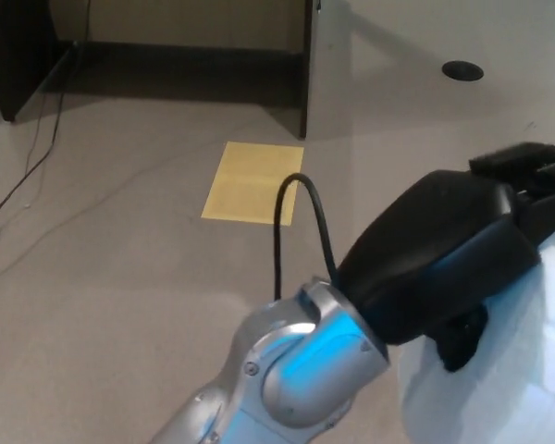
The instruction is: A person is holding a toilet paper roll and the robot extends its left hand to grab the roll by inserting its thumb into the gap in the middle and brings its hand down by its side. Then it extends its arm again to hand the toilet paper roll back to the person.
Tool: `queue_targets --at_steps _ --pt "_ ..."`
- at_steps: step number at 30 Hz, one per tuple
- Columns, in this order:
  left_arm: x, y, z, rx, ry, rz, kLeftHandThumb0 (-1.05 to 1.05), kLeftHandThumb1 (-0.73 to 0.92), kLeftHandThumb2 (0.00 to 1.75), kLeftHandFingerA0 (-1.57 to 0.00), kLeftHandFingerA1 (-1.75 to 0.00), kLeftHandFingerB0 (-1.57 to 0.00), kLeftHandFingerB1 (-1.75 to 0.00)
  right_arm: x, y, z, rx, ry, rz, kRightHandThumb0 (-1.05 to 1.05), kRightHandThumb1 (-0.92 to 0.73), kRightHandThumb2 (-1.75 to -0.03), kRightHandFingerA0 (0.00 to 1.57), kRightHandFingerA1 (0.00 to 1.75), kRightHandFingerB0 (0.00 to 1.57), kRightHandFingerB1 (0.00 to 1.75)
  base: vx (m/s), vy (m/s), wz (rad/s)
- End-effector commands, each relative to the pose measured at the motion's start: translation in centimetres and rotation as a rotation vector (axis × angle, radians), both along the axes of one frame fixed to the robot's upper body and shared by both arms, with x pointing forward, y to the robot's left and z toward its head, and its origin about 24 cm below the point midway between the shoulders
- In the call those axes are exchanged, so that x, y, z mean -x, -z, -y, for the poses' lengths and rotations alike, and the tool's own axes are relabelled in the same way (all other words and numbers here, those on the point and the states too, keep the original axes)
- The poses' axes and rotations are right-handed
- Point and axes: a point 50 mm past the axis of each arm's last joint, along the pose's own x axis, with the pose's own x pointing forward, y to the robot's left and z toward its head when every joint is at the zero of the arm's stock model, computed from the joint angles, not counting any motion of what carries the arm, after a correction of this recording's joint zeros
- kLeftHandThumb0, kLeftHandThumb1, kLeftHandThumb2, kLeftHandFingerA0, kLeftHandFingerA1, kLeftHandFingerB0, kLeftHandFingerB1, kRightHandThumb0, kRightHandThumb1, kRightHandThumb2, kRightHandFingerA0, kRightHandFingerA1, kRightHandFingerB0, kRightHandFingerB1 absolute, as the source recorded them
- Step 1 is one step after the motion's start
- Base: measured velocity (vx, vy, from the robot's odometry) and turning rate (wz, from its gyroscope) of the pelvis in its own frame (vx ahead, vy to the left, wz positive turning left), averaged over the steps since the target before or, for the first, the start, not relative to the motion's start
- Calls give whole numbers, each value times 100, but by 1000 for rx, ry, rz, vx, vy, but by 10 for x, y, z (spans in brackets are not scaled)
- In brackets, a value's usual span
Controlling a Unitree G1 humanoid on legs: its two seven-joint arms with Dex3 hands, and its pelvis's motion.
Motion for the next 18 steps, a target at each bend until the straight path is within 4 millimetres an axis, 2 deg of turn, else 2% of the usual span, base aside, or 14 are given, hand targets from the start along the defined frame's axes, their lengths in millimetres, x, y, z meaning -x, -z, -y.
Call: queue_targets --at_steps 1,7,8,9,18 --pt "-5 1 -9 -101 -9 -54 -71 43 79 0 0 0 0 -2 -2 4 5 -3 -2 -35 -66 -60 72 58 58 45 0 0 0" --pt "-16 -15 -39 -135 -44 -67 -70 43 79 0 0 0 -1 -4 -3 3 14 6 2 -34 -65 -60 74 62 60 45 0 0 0" --pt "-17 -19 -44 -147 -44 -83 -74 43 54 0 0 0 0 -4 -3 3 9 7 4 -34 -65 -60 73 61 59 45 0 0 0" --pt "-19 -23 -51 -151 -35 -92 -72 43 80 0 0 0 0 -5 -3 3 9 2 7 -33 -65 -59 73 62 60 46 0 0 0" --pt "-28 -59 -100 -251 21 -191 -56 38 71 0 -5 0 0 -5 -2 1 20 -7 -1 -32 -66 -59 73 61 59 46 0 0 0"
